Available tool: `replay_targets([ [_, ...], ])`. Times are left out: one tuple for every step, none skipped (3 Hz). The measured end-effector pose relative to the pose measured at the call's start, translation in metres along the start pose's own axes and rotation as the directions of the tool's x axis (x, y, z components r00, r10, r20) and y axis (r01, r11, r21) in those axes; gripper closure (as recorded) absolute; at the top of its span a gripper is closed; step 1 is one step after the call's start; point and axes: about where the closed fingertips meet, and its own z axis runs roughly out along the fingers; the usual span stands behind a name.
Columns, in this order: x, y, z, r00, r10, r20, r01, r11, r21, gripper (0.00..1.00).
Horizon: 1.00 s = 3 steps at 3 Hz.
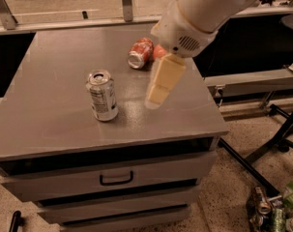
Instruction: Knock 7up can over
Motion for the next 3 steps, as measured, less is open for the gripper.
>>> replay_targets([
  [-0.0101,-0.0088,0.0031,1.000,0.000,0.020,-0.001,0.9994,0.035,0.00],
  [-0.0102,-0.0088,0.0030,1.000,0.000,0.020,-0.001,0.9994,0.035,0.00],
  [-0.0116,-0.0102,0.0096,0.996,0.023,0.089,-0.025,0.9993,0.027,0.00],
])
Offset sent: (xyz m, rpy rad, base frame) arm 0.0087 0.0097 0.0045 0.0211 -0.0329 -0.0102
